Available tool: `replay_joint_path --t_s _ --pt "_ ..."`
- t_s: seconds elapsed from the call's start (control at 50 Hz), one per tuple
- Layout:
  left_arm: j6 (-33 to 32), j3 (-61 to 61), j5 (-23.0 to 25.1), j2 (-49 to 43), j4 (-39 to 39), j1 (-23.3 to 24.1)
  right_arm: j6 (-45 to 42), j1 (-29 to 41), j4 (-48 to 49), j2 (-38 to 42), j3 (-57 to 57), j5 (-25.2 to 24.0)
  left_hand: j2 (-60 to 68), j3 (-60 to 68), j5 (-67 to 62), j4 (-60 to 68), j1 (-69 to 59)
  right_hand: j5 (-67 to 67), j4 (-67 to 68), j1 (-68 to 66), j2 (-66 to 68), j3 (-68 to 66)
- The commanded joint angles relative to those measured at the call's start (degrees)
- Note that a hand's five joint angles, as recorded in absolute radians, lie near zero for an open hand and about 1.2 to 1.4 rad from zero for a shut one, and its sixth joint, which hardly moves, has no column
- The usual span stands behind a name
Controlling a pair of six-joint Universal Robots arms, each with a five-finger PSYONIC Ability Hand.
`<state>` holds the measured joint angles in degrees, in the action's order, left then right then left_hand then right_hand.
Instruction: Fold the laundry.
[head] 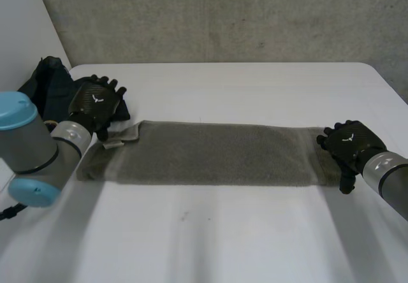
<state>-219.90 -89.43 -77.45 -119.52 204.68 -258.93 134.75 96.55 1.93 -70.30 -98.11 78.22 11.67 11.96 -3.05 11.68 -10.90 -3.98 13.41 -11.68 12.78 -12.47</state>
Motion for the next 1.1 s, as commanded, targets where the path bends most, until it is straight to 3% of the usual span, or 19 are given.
replay_joint_path --t_s 0.02,0.16,0.36,0.4,0.46,0.52,0.72,1.1 --pt "0.7 -4.2 3.8 3.2 -2.1 0.3 0.0 -0.6 0.0 -0.2 -0.2 0.0 -1.7 -2.0 3.1 -1.7 0.9 4.0 -3.4 1.7 -2.8 2.5" --pt "-0.1 0.4 3.7 -4.5 -1.7 -0.5 0.0 -0.6 0.0 -0.2 -0.6 0.1 -1.7 -2.0 3.1 -1.7 0.9 4.0 -3.4 1.7 -2.8 2.5" --pt "0.1 17.0 1.5 -18.0 -1.4 -2.4 0.1 -0.7 0.1 -0.3 -1.6 0.0 -1.5 -1.7 2.8 -1.5 0.7 4.0 -3.4 1.7 -2.8 2.5" --pt "0.2 20.2 0.0 -19.5 -0.8 -3.2 0.2 -0.7 0.1 -0.4 -1.6 0.0 -1.1 -1.4 2.5 -1.1 0.4 4.0 -3.4 1.7 -2.8 2.5" --pt "0.6 24.5 -6.7 -20.5 0.3 -4.6 0.5 -1.1 0.1 -1.7 -2.1 -0.3 -1.1 -1.4 2.5 -1.1 0.4 4.0 -3.4 1.7 -2.8 2.5" --pt "0.8 24.0 -10.9 -20.1 0.3 -4.7 2.4 -2.5 0.1 -3.2 -3.0 -2.2 -1.7 -2.0 3.1 -1.7 0.9 4.0 -3.4 1.7 -2.8 2.5" --pt "0.9 10.9 -7.5 -10.6 0.4 -1.1 6.4 -4.3 0.0 -2.9 -4.5 -8.5 -1.7 -2.0 3.1 -1.7 0.9 -11.7 12.3 -14.0 12.9 -13.2" --pt "1.5 -5.9 -7.4 3.9 0.5 0.0 6.3 -5.1 6.9 9.1 0.8 -8.7 -1.7 -2.0 3.1 -1.7 0.9 -22.0 22.6 -24.3 23.2 -23.5"
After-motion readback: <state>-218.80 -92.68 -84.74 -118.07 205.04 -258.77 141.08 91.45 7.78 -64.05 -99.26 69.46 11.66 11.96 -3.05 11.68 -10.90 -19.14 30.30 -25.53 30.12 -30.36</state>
